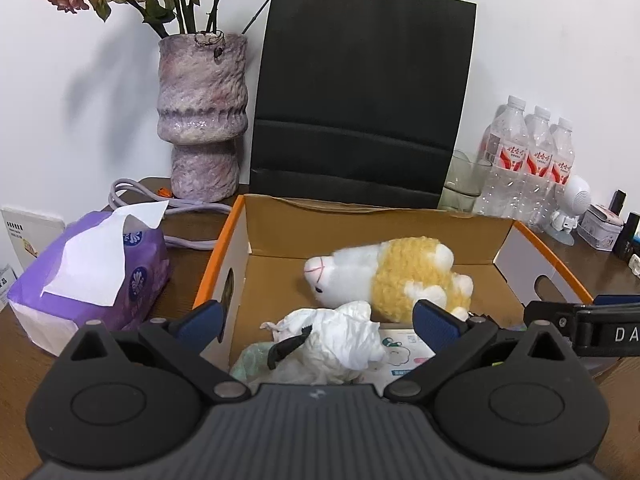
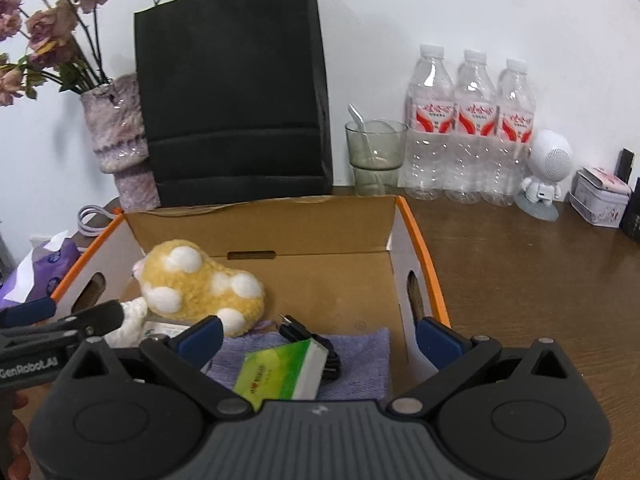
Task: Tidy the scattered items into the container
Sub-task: 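Carry the green pack and black item into the box and open both tools, then grasp the yellow block with the right tool while the left tool grasps a clear packet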
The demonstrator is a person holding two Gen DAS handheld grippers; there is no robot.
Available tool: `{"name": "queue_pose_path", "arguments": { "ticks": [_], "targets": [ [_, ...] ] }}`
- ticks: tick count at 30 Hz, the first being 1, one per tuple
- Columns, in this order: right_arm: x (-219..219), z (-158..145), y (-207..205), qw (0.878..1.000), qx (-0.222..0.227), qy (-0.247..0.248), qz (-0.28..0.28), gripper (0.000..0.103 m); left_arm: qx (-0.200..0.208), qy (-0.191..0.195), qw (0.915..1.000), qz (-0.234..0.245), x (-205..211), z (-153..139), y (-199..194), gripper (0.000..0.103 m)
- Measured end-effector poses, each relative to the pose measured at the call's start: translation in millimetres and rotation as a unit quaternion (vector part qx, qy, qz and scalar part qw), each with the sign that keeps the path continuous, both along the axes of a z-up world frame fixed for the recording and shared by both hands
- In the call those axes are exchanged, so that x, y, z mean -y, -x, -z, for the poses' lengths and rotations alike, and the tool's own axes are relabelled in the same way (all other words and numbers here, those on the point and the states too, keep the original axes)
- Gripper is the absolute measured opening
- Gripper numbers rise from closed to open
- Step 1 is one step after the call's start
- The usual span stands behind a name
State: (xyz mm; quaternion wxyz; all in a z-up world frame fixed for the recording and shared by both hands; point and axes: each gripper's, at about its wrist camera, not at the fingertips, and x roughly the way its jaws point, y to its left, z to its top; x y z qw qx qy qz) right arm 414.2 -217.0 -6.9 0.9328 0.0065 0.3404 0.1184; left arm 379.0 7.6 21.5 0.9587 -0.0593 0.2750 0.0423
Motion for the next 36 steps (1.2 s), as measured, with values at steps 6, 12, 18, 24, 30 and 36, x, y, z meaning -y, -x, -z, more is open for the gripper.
{"name": "queue_pose_path", "arguments": {
  "ticks": [6,12,18,24,30,36],
  "targets": [
    [-2,-1,2,1.000,0.001,0.001,-0.002,0.103,0.003,0.001,1.0000,-0.001,-1,-2,3,0.103],
    [2,-10,14,1.000,0.015,-0.006,-0.003,0.103,0.014,0.010,0.9998,0.005,-1,-10,15,0.103],
    [8,-12,45,0.999,0.031,-0.010,-0.018,0.103,0.018,0.011,0.9996,0.019,-4,-12,45,0.103],
    [12,5,87,0.999,0.029,0.007,-0.032,0.103,0.001,0.002,0.9994,0.035,-9,-4,88,0.103],
    [17,32,125,0.999,0.012,0.009,-0.036,0.103,-0.044,0.013,0.9983,0.035,-10,21,114,0.103],
    [17,45,144,0.999,-0.004,0.010,-0.036,0.103,-0.069,-0.001,0.9963,0.052,14,40,119,0.098]
  ]
}}
